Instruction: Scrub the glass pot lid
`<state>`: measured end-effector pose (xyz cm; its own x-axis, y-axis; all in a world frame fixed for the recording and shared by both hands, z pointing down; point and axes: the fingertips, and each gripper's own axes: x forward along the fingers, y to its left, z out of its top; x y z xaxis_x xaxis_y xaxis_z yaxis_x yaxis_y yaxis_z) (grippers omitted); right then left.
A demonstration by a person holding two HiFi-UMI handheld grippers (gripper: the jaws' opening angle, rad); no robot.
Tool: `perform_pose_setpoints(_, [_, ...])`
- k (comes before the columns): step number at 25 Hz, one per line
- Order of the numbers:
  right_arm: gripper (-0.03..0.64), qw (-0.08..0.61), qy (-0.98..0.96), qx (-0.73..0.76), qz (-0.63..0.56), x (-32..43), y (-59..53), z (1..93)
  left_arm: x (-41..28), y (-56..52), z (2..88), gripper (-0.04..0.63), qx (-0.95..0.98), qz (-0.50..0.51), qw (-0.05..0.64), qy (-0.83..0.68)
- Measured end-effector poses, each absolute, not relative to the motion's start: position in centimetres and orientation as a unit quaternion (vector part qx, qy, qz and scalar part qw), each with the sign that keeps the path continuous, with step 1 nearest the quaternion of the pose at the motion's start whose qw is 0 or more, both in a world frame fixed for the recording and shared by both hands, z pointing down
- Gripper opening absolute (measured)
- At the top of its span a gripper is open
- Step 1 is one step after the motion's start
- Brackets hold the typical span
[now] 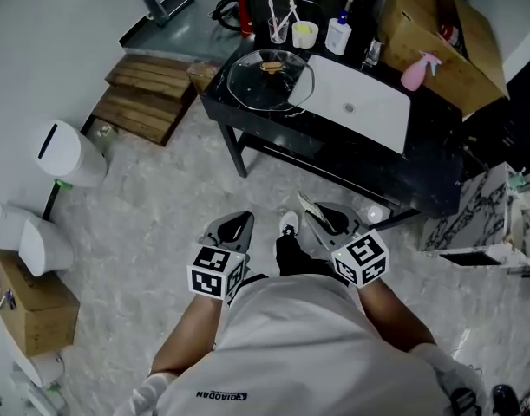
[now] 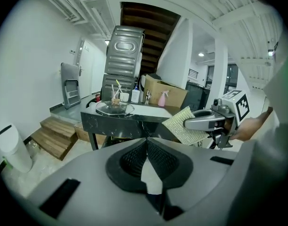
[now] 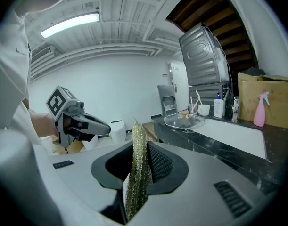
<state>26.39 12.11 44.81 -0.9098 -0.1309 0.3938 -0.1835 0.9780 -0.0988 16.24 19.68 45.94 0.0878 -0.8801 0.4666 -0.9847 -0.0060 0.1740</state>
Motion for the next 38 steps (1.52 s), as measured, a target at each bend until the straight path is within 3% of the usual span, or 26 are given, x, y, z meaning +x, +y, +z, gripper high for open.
perform_pose_setpoints(15, [0.087, 0.166, -0.982, 0.064, 0.057, 15.1, -2.8, 43.0, 6.1, 5.3, 44.3, 0.018, 0.69, 0.126, 0.212, -0.681])
perform_pose_setpoints(27, [0.087, 0.14, -0.986, 0.069, 0.065, 9.7, -13.2, 41.9, 1.0, -4.8, 43.0, 0.018, 0.693, 0.145, 0.197, -0.678])
perform_pose_setpoints(38, [0.087, 0.155, -0.982, 0.072, 0.081, 6.7, -16.8, 44.1, -3.0, -8.5, 44.4, 0.018, 0.692, 0.161, 0.208, -0.672])
